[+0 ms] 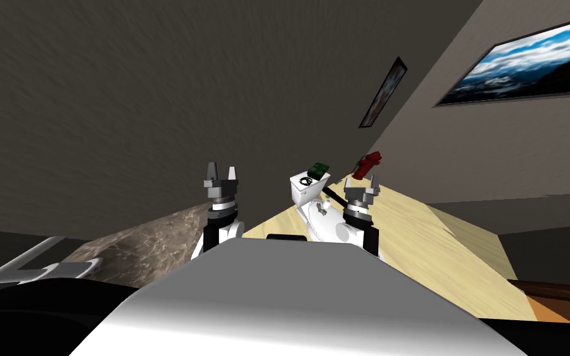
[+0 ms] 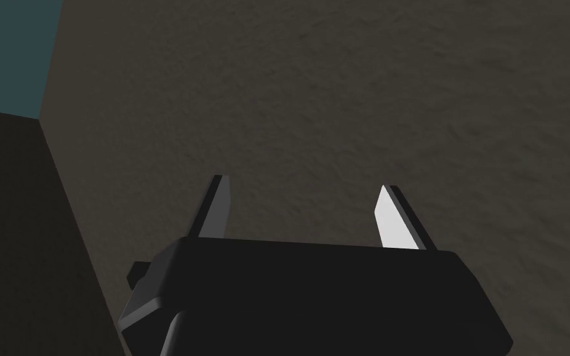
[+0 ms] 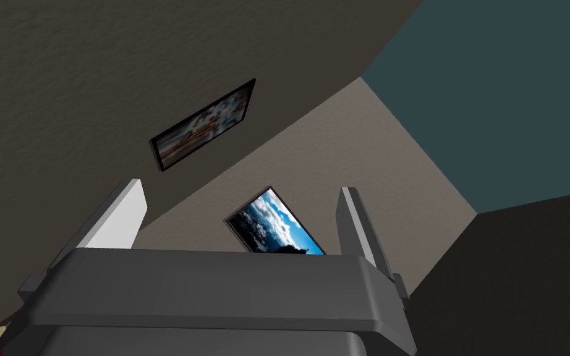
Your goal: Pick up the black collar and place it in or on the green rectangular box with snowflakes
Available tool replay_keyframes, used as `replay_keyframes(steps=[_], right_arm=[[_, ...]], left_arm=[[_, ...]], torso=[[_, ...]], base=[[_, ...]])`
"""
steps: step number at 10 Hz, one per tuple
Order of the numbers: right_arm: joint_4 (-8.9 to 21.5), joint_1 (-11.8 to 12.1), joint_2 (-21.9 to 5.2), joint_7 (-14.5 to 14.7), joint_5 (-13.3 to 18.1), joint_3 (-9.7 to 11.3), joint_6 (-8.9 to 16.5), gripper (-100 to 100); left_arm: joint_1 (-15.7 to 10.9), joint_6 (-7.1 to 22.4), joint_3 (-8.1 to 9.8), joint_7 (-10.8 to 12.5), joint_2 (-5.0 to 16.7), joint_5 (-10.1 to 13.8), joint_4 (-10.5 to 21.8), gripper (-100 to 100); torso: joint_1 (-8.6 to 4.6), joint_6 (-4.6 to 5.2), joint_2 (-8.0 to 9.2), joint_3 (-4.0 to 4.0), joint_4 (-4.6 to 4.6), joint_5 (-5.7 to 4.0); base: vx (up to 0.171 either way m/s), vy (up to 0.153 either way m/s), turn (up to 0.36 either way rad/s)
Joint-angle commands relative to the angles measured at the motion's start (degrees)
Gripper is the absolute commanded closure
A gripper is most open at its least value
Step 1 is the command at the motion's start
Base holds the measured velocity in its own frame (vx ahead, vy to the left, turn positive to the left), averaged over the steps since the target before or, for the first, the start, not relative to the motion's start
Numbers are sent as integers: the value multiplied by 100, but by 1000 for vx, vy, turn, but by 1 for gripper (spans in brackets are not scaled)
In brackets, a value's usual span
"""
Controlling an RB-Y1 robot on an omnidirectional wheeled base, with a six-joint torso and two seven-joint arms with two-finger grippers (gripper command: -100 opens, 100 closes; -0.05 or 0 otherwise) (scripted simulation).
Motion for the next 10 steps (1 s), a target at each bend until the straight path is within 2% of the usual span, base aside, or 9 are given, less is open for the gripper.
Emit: replay_keyframes(steps=[1, 2, 4, 5, 7, 8, 10], right_arm=[[88, -66, -33, -71, -286, -56, -57, -100], [254, -194, -76, -189, -469, -158, -161, -100], [254, -194, -76, -189, -745, -158, -161, -100], [429, -328, -112, -313, -943, -265, -268, -100], [429, -328, -112, -313, -1174, -265, -268, -100], [612, -470, -142, -442, -1395, -377, -377, -100], [612, -470, -142, -442, -1618, -377, -377, -100]], left_arm=[[0, 0, 0, 0, 0, 0, 0, 0], [1, 0, 0, 0, 0, 0, 0, 0], [1, 0, 0, 0, 0, 0, 0, 0], [1, 0, 1, 0, 0, 0, 0, 0], [1, 0, 0, 0, 0, 0, 0, 0], [1, 0, 1, 0, 0, 0, 0, 0], [1, 0, 1, 0, 0, 0, 0, 0]], torso=[[0, 0, 0, 0, 0, 0], [0, 2, -2, -1, 0, 0], [1, 3, 0, 0, 0, 1], [-12, 4, -7, -4, -1, -2], [-3, 3, -4, -2, -1, 0], [-12, 4, -7, -4, -1, -2], [-3, 3, -4, -2, -1, 0]], base=[[-41, 60, 93], [-56, 79, 182], [-29, 42, 26], [-33, 57, 168], [-27, 42, 45], [-37, 52, 170], [-26, 42, 47]])
